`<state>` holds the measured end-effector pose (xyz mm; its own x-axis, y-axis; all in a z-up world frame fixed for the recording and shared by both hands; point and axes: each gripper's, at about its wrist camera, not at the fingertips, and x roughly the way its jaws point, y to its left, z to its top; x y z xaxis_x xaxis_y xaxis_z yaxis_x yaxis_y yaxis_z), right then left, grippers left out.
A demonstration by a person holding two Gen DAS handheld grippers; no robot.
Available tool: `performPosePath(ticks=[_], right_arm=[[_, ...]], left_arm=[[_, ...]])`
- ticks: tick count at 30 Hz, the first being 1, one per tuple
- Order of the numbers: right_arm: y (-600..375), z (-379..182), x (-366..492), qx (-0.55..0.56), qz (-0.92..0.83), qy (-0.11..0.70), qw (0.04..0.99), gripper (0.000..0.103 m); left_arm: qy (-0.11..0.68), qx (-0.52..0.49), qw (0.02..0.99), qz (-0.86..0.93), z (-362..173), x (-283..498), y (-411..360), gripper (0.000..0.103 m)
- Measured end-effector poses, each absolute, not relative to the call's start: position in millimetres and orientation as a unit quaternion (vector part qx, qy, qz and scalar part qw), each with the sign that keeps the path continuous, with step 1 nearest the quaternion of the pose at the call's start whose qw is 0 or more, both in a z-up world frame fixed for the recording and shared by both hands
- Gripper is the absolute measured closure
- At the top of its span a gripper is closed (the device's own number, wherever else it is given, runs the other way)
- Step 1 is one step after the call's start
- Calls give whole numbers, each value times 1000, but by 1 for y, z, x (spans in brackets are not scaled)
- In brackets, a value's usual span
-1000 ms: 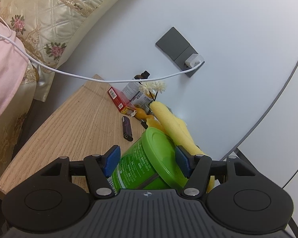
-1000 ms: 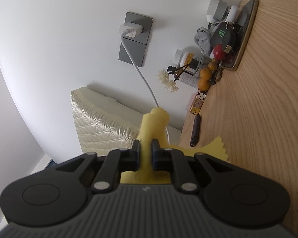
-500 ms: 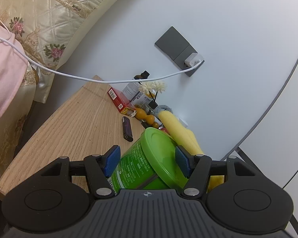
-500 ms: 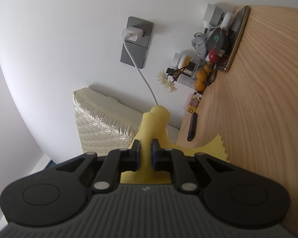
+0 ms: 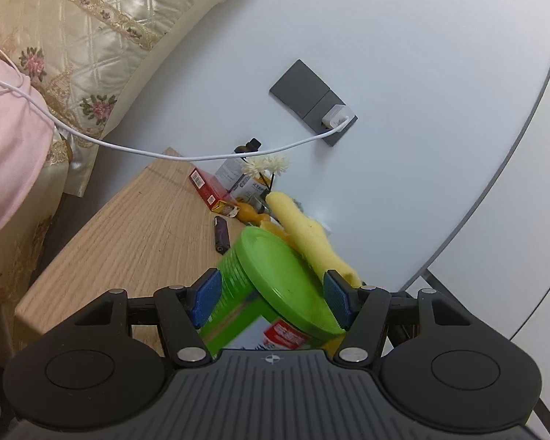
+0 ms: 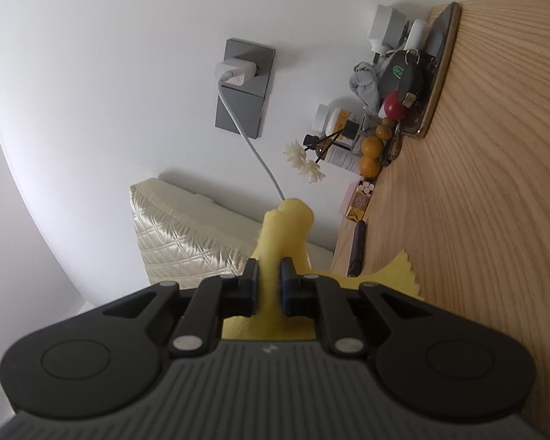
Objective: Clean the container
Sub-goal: 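Hold the canister in the left gripper while the right gripper keeps wiping its side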
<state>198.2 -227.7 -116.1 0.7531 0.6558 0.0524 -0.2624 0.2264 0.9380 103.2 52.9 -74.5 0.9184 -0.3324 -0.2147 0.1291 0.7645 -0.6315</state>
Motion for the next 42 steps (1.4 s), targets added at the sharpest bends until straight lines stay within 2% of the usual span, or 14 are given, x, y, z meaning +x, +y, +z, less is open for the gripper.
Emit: performPosePath(ticks=[5, 7, 15, 20, 32, 42], right_arm=[[-225, -112, 192, 531, 299, 183, 772, 90], [-226, -111, 189, 529, 295, 182, 774, 90], [-235, -109, 163, 532, 285, 183, 776, 89], [-238, -106, 155, 523, 287, 182, 782, 89], [-223, -113, 198, 526, 306, 190, 771, 89], [-244, -106, 156, 517, 299, 192, 778, 89]], left_arm=[[166, -314, 927, -118, -73, 103, 48, 38], [165, -308, 930, -113, -74, 105, 47, 42], [171, -294, 935, -103, -72, 113, 46, 45], [174, -285, 936, -109, -71, 114, 46, 45], [170, -273, 940, -115, -72, 115, 45, 44], [171, -269, 940, -121, -72, 117, 42, 44]])
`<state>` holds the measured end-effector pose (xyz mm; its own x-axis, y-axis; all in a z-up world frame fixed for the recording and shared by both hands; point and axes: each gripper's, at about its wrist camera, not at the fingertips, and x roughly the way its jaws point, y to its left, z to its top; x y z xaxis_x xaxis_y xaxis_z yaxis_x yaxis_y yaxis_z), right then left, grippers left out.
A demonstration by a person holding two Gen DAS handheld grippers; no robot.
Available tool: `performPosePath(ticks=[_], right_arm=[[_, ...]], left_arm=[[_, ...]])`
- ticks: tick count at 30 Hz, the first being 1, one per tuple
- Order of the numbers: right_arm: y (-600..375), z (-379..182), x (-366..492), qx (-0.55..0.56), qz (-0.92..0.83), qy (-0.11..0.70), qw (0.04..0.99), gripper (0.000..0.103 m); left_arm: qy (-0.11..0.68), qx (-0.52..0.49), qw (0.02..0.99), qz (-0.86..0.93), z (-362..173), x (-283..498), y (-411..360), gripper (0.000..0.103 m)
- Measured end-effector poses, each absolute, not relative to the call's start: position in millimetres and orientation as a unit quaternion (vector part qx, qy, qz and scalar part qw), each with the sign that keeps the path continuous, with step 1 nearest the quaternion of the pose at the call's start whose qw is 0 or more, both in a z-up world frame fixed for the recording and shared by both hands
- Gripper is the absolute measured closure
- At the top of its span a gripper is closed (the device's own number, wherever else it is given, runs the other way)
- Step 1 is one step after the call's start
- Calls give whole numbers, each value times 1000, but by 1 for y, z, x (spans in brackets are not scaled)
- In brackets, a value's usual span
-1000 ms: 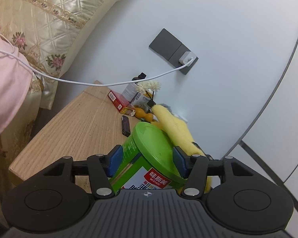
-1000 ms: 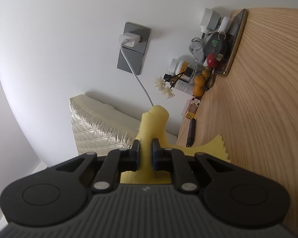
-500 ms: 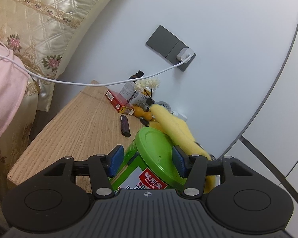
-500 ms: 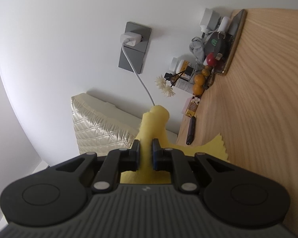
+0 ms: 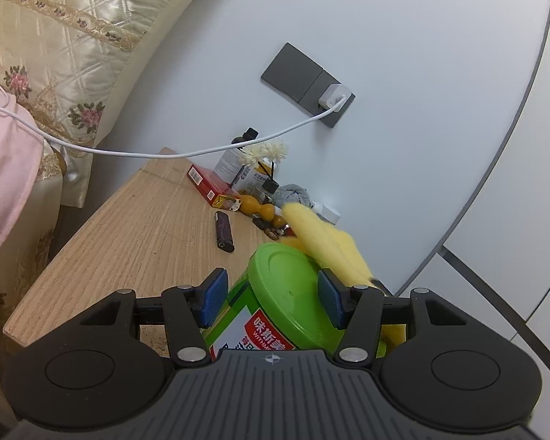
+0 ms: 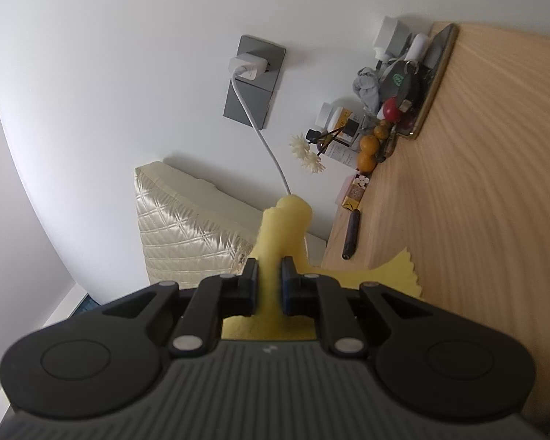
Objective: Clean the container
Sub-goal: 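Hold the canister in the left gripper while the right gripper keeps wiping its side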
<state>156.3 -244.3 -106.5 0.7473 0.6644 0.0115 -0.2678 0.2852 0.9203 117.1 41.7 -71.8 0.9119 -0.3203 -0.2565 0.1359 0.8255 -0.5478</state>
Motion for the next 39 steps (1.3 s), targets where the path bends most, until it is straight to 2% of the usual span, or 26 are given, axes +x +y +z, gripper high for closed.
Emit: performPosePath(ticks=[16, 20, 25, 29, 31, 33, 39], right_arm=[[-232, -113, 181, 539, 302, 184, 765, 89], [-234, -111, 180, 537, 303, 174, 768, 89], [-236, -108, 177, 536, 301, 163, 772, 89], [-233, -104, 178, 522, 303, 157, 781, 89], [-232, -106, 177, 526, 304, 161, 778, 89], [-231, -105, 175, 523, 305, 163, 779, 89], [-239, -103, 165, 508, 290, 180, 791, 89]], left_arm=[[164, -272, 940, -128, -70, 119, 48, 44], [162, -279, 937, -135, -64, 108, 56, 25], [160, -266, 938, -156, -57, 91, 46, 23], [167, -264, 939, -145, -61, 84, 39, 24], [169, -271, 938, -136, -63, 83, 39, 28], [171, -266, 941, -124, -64, 83, 38, 38], [164, -217, 957, -99, -59, 90, 28, 44]])
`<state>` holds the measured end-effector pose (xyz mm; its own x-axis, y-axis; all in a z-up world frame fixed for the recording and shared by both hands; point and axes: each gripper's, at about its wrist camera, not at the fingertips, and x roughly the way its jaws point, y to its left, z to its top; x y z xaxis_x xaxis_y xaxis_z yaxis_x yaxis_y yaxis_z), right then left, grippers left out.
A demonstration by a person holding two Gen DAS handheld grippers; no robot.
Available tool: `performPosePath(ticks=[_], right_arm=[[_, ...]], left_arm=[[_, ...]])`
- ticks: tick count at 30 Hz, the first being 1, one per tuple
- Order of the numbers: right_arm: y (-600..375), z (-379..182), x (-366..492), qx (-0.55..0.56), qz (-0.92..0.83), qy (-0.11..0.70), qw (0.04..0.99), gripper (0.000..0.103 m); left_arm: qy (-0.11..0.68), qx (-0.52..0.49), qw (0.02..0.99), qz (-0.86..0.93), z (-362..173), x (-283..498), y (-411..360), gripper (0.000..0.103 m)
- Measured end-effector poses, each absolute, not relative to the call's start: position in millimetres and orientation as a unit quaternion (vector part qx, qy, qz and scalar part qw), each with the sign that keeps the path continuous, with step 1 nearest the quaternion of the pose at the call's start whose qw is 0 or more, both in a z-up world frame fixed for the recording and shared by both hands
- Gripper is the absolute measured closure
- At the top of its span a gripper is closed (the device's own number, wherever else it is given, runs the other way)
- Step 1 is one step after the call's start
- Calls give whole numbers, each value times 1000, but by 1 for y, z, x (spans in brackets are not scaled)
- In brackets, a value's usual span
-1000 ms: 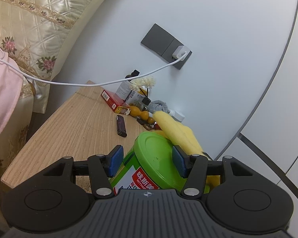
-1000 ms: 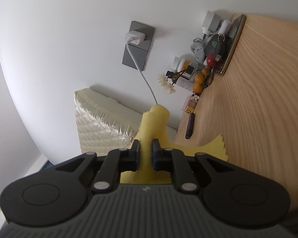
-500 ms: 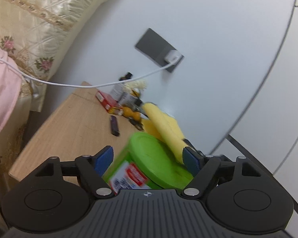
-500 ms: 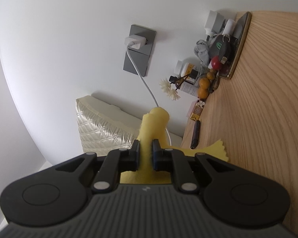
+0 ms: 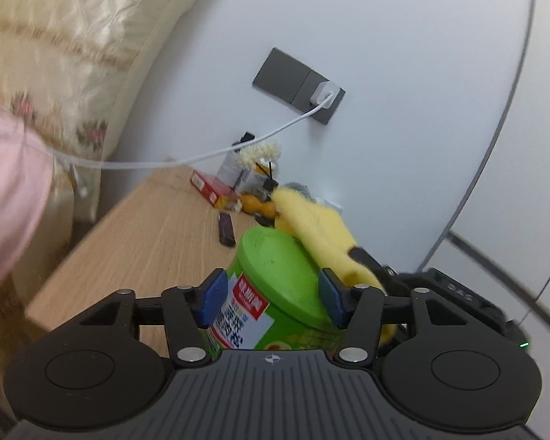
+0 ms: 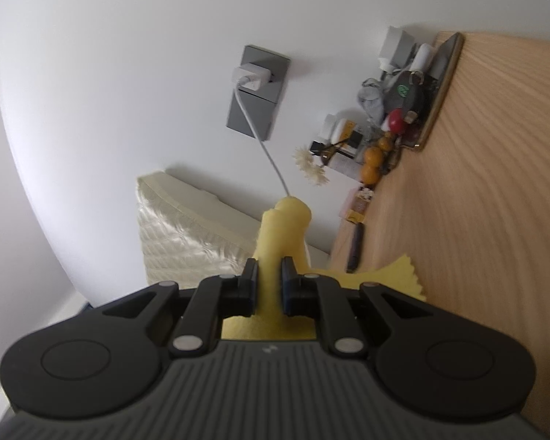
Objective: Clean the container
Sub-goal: 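Hold the canister in the left gripper while the right gripper keeps wiping its side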
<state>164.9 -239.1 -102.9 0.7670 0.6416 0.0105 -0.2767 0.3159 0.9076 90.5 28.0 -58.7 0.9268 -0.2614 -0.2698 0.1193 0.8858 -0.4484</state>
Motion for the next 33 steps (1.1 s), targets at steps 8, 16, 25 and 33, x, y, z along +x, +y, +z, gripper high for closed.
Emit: performPosePath(ticks=[8, 16, 25, 33], right_arm=[[-251, -102, 140, 513, 285, 186, 789, 89], [-244, -115, 173, 551, 294, 186, 759, 89], [-240, -109, 184, 537, 300, 189, 765, 89], [-254, -103, 147, 512, 294, 189, 785, 89]], left_arm=[[168, -221, 955, -105, -59, 104, 33, 44], [164, -218, 956, -111, -60, 106, 33, 44], [157, -216, 957, -111, -62, 106, 31, 44], [159, -218, 956, -112, -62, 109, 32, 44]])
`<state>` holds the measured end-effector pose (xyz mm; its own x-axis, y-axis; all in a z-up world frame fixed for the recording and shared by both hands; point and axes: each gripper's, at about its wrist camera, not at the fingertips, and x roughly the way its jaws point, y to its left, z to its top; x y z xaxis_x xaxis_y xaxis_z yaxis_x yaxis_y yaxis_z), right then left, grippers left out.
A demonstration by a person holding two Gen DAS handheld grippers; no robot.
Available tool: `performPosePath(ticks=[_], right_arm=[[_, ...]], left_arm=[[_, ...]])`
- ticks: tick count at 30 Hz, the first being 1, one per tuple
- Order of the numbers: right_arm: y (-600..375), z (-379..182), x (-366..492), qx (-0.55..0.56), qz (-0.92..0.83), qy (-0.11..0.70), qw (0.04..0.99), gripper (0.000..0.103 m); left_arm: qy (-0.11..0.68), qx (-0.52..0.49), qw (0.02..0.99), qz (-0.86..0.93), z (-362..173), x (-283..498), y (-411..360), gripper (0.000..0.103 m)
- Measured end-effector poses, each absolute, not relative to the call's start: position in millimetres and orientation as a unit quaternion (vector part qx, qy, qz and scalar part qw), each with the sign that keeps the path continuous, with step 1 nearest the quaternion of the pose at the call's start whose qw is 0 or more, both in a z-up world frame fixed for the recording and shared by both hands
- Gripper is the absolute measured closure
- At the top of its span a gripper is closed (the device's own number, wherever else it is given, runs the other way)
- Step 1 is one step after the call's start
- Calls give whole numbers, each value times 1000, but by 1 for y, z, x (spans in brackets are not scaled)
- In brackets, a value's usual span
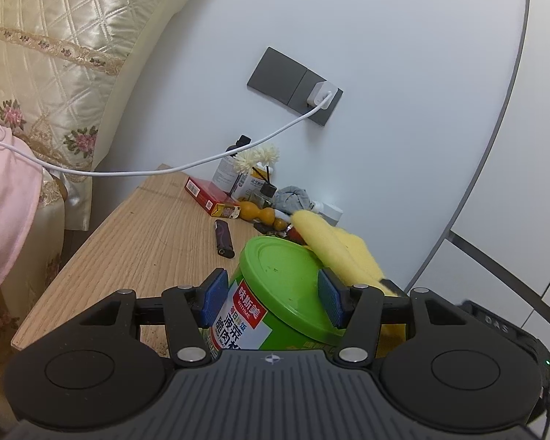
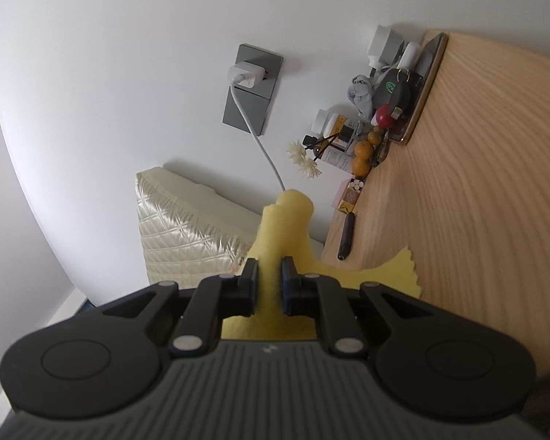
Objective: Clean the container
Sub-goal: 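Hold the canister in the left gripper while the right gripper keeps wiping its side, then set the canister upright on the table with the left gripper and release it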
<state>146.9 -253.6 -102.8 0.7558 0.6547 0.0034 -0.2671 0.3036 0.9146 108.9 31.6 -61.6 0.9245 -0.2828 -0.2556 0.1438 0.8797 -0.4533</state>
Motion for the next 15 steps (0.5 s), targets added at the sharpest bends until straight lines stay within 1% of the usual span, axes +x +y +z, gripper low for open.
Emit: performPosePath(ticks=[7, 11, 14, 15], right_arm=[[-243, -99, 162, 484, 294, 181, 804, 89], [-235, -103, 176, 489, 291, 175, 803, 89], [-231, -104, 178, 489, 290, 172, 804, 89], [-231, -104, 178, 489, 289, 172, 805, 89]], left_arm=[[155, -216, 957, -113, -63, 110, 31, 44], [149, -222, 956, -123, -65, 111, 35, 43], [146, -212, 959, -119, -64, 108, 35, 37], [145, -205, 961, -120, -63, 105, 34, 33]])
